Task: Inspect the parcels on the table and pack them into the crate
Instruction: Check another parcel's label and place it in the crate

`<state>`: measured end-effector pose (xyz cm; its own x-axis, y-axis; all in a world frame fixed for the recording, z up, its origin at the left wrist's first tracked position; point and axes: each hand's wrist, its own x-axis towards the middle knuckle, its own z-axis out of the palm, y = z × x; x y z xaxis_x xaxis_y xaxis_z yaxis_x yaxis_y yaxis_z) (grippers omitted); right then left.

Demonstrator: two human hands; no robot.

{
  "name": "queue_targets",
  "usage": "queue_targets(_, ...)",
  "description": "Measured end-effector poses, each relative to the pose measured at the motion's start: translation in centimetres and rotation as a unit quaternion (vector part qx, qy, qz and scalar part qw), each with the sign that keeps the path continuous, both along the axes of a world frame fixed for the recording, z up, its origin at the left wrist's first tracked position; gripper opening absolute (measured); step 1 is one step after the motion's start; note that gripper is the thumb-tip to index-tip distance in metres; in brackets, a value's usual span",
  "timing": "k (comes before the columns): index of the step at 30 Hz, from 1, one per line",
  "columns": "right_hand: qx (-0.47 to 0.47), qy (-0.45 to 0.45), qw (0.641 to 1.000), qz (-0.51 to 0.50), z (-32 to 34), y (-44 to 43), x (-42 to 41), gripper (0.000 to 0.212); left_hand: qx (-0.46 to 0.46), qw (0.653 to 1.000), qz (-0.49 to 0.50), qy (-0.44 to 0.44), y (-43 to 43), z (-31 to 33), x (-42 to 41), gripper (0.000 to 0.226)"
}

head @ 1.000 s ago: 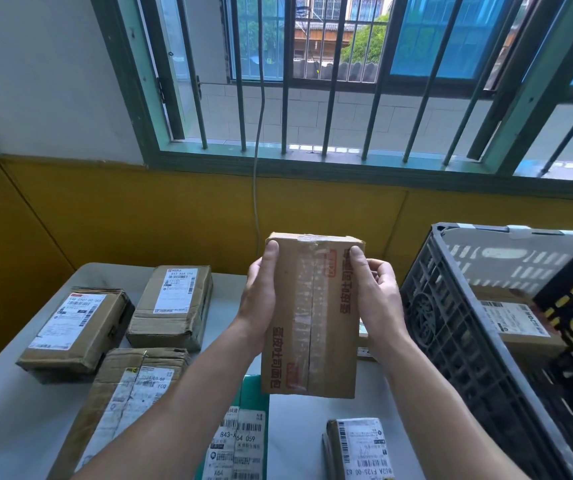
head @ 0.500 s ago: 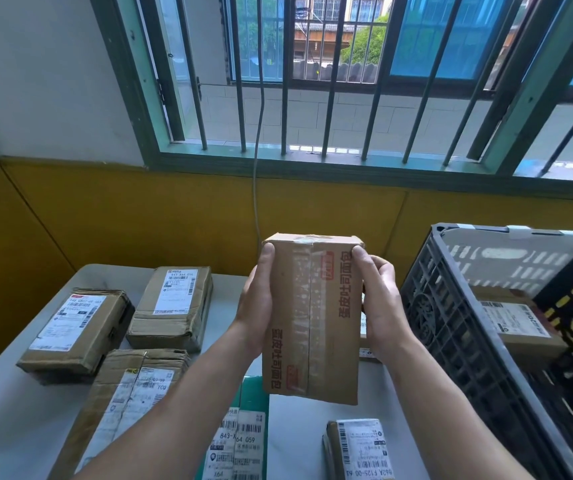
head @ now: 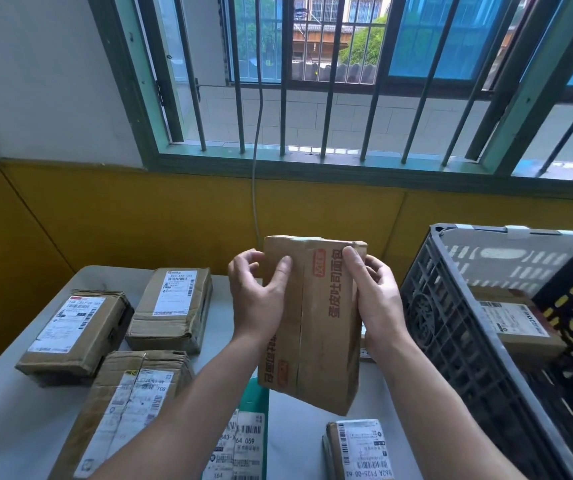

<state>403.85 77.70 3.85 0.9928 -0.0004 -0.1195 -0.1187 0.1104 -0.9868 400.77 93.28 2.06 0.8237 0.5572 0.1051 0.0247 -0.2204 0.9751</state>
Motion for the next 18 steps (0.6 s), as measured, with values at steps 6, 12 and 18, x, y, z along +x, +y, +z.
queue_targets(6, -0.003, -0.003, 1.0, 0.004, 0.1, 0.2, -0.5, 0.083, 0.075, 0.989, -0.119, 0.04, -1.4, 0.9, -0.7, 0.082)
queue_targets(12, 0.039, -0.018, 0.999, -0.004, 0.2, 0.0, -0.1, 0.04, 0.084, 0.98, -0.146, 0.104, -1.3, 1.1, -0.4, 0.13)
queue_targets(18, 0.037, -0.034, 0.999, 0.007, -0.2, -0.1, -0.3, 0.032, -0.023, 0.987, -0.142, 0.074, -0.7, 1.1, -0.4, 0.118)
